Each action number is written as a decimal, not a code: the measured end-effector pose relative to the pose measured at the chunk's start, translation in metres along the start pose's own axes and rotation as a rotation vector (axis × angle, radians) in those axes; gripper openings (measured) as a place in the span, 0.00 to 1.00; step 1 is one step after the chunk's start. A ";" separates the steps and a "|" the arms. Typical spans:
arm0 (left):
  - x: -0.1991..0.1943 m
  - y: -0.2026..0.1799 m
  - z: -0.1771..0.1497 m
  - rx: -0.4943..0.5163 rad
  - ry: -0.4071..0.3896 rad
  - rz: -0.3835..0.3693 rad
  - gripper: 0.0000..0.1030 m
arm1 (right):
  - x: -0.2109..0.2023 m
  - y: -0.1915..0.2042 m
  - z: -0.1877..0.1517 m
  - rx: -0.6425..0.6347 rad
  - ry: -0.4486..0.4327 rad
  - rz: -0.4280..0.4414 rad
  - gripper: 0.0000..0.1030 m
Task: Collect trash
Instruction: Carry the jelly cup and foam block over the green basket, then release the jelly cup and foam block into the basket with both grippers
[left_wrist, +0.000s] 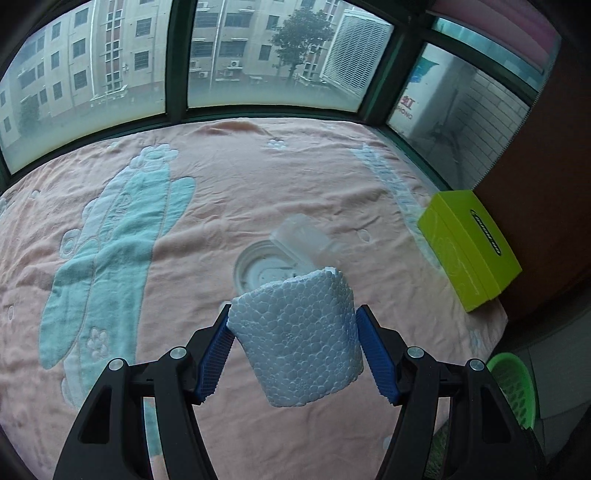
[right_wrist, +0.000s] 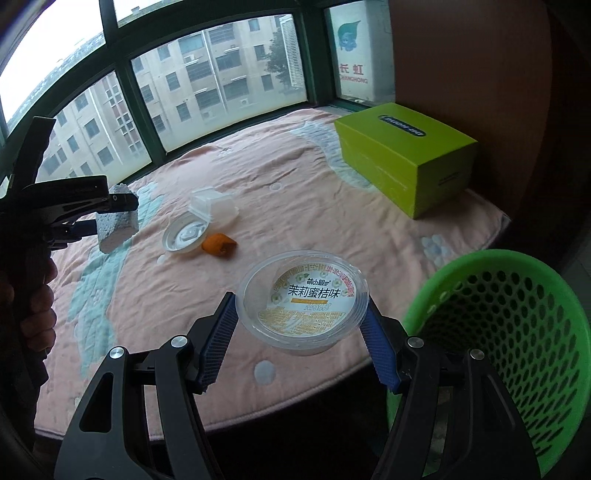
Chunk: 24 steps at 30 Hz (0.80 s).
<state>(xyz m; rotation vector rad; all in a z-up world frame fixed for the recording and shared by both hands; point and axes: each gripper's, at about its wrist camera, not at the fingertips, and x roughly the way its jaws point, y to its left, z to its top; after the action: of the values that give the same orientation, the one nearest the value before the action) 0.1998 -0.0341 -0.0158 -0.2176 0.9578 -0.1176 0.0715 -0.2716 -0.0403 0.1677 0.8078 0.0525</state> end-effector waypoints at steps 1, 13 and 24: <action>-0.002 -0.007 -0.003 0.010 0.000 -0.012 0.62 | -0.004 -0.006 -0.002 0.007 -0.003 -0.012 0.64; -0.014 -0.092 -0.035 0.141 0.022 -0.131 0.62 | -0.044 -0.076 -0.033 0.098 -0.022 -0.152 0.64; -0.016 -0.160 -0.055 0.263 0.049 -0.214 0.62 | -0.065 -0.133 -0.058 0.206 -0.018 -0.260 0.64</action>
<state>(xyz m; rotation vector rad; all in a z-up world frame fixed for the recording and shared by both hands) 0.1445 -0.1937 0.0039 -0.0738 0.9549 -0.4450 -0.0178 -0.4023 -0.0554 0.2558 0.8113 -0.2782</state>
